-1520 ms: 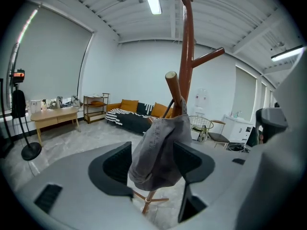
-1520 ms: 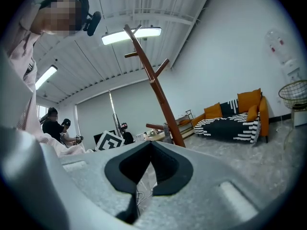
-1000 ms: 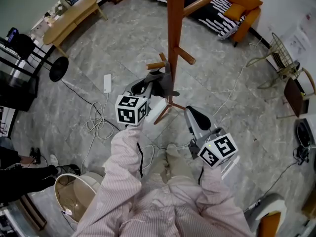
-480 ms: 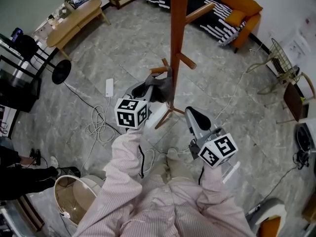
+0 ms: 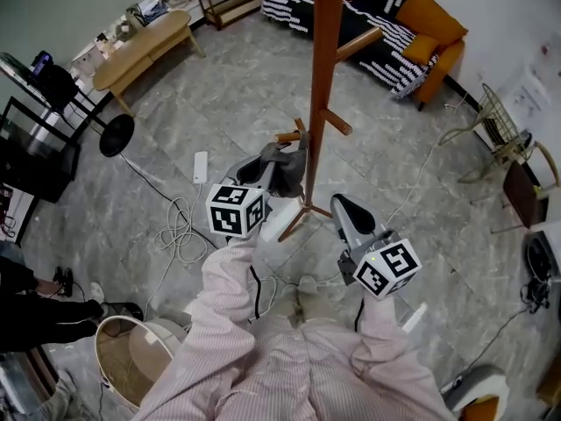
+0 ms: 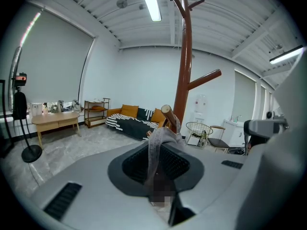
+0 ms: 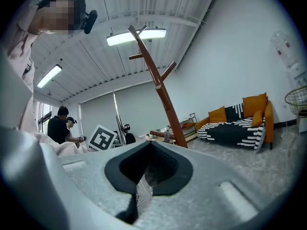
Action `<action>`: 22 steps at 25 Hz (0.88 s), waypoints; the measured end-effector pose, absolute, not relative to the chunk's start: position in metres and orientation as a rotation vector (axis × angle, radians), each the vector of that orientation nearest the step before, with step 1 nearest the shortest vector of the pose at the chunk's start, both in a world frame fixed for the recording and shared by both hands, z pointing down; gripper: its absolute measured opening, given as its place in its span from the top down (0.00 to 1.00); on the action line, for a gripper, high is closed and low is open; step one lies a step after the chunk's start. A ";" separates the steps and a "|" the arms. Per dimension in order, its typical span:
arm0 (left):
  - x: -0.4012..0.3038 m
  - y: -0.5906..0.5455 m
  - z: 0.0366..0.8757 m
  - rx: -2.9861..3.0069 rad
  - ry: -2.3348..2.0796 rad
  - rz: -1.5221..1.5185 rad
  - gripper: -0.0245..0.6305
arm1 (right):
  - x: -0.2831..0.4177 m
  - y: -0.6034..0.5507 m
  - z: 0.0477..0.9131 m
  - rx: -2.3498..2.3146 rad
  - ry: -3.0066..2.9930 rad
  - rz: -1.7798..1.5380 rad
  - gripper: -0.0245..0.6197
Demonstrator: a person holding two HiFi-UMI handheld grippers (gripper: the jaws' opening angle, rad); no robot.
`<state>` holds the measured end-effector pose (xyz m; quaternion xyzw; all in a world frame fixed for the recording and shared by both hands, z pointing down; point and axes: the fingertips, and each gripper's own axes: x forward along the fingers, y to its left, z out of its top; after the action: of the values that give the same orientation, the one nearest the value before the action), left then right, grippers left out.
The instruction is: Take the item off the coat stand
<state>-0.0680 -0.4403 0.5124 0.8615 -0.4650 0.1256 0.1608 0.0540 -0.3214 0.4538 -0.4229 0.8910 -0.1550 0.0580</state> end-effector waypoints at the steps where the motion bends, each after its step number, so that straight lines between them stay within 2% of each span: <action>1: -0.069 -0.439 0.511 2.459 -1.331 0.353 0.88 | 0.054 -0.322 0.453 -1.279 2.702 -0.466 0.95; 22: -0.106 -0.408 0.468 2.440 -1.427 0.225 0.88 | 0.046 -0.325 0.425 -1.242 2.721 -0.373 0.95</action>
<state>-0.1062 -0.4083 0.4677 0.8505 -0.4973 0.0783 0.1524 0.0459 -0.3245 0.4246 -0.4112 0.9009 -0.1234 0.0635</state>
